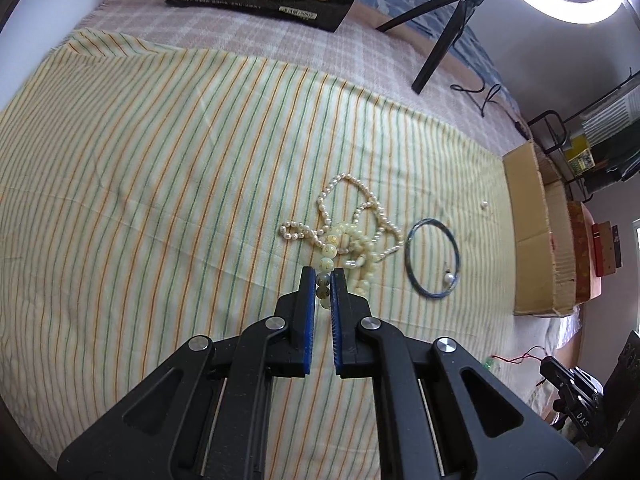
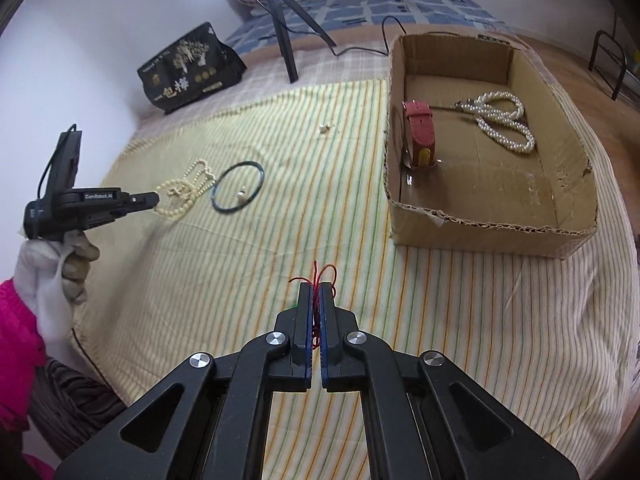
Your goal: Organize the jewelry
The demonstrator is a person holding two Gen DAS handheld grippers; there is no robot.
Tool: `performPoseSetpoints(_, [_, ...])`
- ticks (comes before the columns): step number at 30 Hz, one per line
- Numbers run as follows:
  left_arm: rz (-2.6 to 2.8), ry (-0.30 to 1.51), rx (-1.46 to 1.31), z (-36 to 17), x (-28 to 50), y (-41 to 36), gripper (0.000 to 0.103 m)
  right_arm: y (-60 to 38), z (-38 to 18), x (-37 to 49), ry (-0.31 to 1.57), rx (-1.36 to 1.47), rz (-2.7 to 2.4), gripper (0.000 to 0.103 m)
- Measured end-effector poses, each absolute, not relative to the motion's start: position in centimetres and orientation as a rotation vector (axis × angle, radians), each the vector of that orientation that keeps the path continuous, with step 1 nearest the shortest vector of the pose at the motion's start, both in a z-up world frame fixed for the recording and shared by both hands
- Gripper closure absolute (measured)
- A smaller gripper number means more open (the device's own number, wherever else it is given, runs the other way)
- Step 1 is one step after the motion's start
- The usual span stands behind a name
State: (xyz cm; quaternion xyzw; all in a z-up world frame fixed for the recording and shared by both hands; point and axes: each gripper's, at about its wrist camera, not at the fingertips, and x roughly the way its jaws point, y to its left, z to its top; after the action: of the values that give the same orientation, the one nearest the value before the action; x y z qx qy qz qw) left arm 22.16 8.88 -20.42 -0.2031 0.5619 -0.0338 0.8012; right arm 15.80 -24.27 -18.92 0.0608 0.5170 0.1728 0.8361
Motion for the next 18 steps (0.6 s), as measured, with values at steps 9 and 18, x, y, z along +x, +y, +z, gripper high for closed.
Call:
performPoseSetpoints(9, [-0.127,1.147,-0.485,-17.7,20.9,9.0,0.098,-23.9,-16.8,14.7,1.035,0.144,0.385,0.102])
performPoseSetpoints(18, [-0.173,1.074,-0.483,-14.9,20.0,8.2,0.098,-23.8,-14.9,14.1,0.975,0.153,0.398,0.102])
